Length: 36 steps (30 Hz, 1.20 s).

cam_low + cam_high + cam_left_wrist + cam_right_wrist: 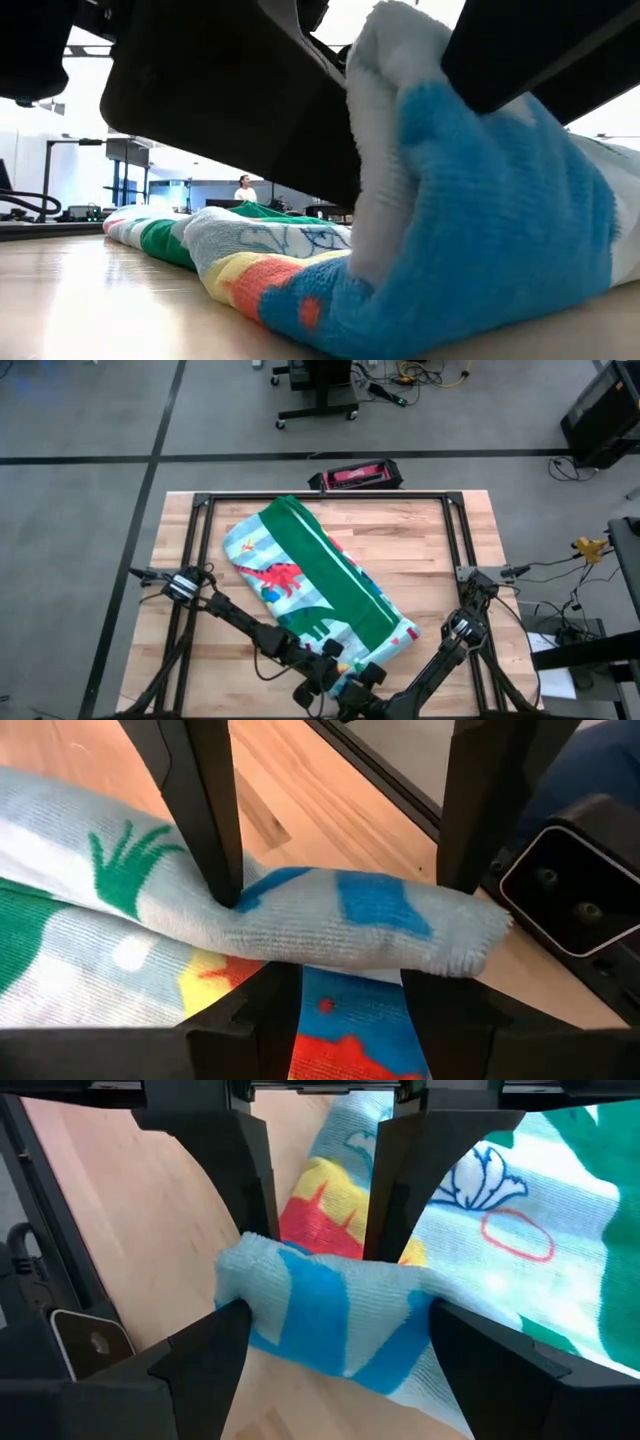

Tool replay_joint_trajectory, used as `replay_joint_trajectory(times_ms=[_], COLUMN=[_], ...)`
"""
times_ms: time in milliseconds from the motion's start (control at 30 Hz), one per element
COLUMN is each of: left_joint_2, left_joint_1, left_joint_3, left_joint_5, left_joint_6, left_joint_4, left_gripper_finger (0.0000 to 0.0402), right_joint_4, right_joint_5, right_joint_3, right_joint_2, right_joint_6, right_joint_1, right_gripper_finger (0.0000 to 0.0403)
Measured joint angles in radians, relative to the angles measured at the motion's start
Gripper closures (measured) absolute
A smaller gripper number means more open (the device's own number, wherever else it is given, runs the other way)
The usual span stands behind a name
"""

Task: Roll towel
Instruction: Roll the green multi-color dinosaur print towel

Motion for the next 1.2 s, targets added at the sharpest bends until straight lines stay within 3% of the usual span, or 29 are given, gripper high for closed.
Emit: replay_joint_trajectory(times_ms=[400,1200], left_joint_2=[0.002,-0.066], left_joint_1=[-0.001,-0.002], left_joint_3=[-0.04,-0.05], left_joint_5=[-0.012,-0.045], left_joint_6=[-0.022,-0.04], left_joint_4=[0.092,-0.034], left_gripper_finger=[0.0244,0.0244], right_joint_4=[0.004,0.005], right_joint_5=[-0.008,-0.008], right_joint_3=[0.0,0.0], right_joint_2=[0.0,0.0], right_joint_6=[0.005,0.007], right_joint_1=[0.0,0.002], right_gripper_finger=[0.0116,0.0116])
